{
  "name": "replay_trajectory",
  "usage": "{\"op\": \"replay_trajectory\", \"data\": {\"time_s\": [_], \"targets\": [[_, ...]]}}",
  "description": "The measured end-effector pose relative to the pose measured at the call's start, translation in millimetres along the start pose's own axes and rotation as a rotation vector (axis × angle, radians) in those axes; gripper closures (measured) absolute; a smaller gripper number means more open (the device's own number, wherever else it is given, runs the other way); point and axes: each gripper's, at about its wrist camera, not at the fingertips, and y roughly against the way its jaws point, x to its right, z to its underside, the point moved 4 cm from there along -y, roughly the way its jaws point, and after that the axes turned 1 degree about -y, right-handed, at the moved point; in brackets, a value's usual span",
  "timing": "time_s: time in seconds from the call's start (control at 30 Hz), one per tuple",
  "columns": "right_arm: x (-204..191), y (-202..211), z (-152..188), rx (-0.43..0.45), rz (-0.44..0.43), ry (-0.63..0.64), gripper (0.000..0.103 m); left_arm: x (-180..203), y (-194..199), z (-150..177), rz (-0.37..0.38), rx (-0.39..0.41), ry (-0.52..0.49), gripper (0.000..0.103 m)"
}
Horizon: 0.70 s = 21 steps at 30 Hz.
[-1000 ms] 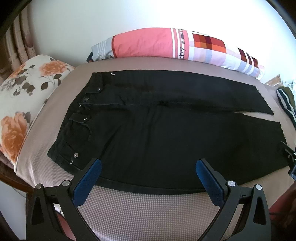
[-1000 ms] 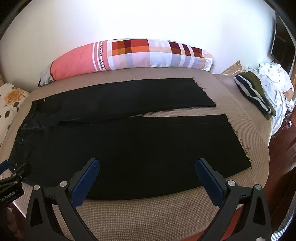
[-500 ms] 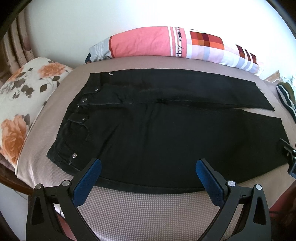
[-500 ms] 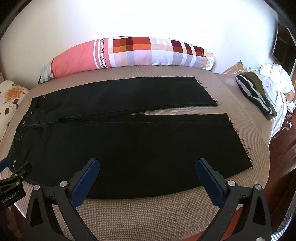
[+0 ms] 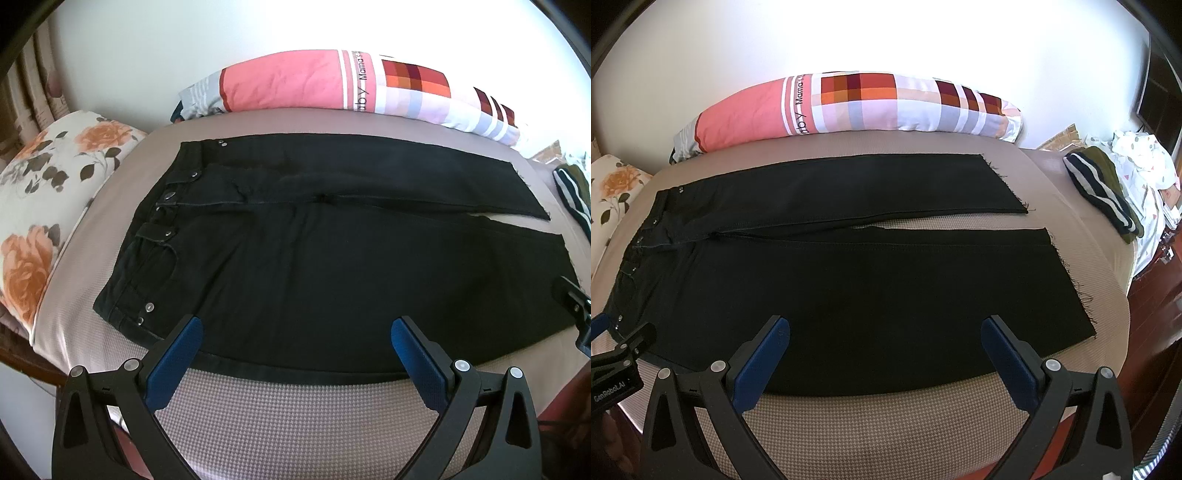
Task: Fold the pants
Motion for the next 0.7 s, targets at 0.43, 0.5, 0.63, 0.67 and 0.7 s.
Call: {"op": "replay_trajectory", "data": {"time_s": [0.43, 0.5, 0.63, 0.67, 0.7], "targets": [[0.2, 0.7, -0.9, -0.002, -0.002, 0.003, 0.0, -3.2, -0.1, -0.4, 0.0, 0.004, 0.001, 0.002], [-0.8, 0.5, -1.4, -0.002, 0.0, 0.007, 0.0, -3.2, 0.0, -0.2, 0.0, 0.003, 0.001, 0.002], [-2.3, 0.4, -1.7, -0.002, 0.0, 0.009, 0.0, -3.6, 0.0, -0.3, -0.001, 0.004, 0.0, 0.002], [-3.0, 0.0, -2.2, -0.002, -0.001, 0.01, 0.0, -3.4, 0.0, -0.2, -0.002, 0.004, 0.0, 0.002], [-3.7, -0.3, -2.6, -0.003, 0.0, 0.011, 0.0, -3.8, -0.3, -0.4, -0.002, 0.005, 0.001, 0.002]]}}
